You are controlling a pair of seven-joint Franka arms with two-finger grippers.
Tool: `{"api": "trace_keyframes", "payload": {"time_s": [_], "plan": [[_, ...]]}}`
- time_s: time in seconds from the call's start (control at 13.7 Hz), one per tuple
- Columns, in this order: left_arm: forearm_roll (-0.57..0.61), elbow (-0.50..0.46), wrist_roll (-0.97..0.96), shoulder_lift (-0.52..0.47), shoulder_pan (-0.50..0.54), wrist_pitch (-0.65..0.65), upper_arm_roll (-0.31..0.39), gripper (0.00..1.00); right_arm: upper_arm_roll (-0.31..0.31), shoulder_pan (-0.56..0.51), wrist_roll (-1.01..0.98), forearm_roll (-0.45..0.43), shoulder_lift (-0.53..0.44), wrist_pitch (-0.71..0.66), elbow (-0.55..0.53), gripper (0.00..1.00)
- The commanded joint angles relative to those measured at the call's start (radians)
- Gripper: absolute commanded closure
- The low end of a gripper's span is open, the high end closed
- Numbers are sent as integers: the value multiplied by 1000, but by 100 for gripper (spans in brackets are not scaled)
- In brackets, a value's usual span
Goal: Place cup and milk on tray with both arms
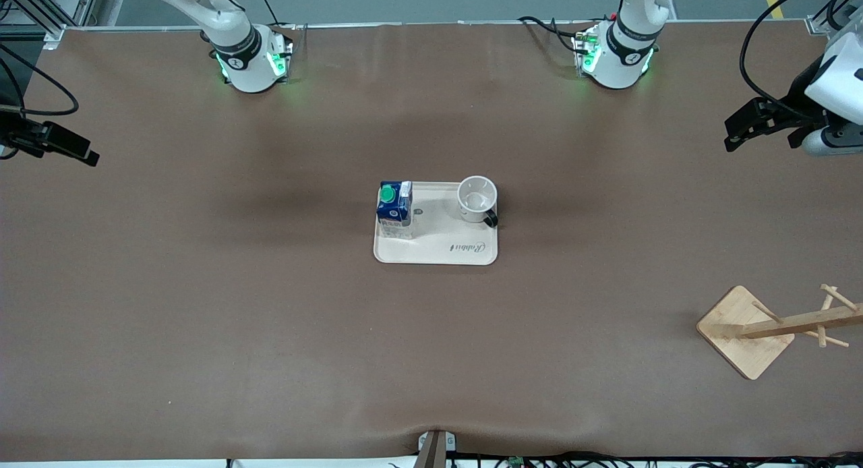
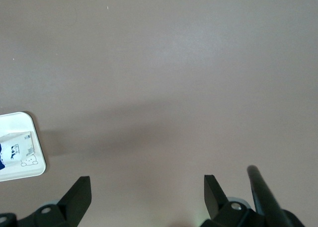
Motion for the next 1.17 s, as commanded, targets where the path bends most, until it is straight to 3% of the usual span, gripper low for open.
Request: {"api": "trace_keyframes", "payload": {"time_s": [0.0, 0.22, 1.09], "plan": [[19, 34, -18, -3, 0, -34, 0, 0, -1, -1, 10, 13, -6, 11, 12, 0], [19, 69, -18, 6, 3, -68, 0, 0, 1, 3, 15, -2, 14, -9, 68, 0], [17, 77, -13, 3, 3, -109, -2, 0, -3, -9, 10, -2, 27, -9, 69, 0]]}}
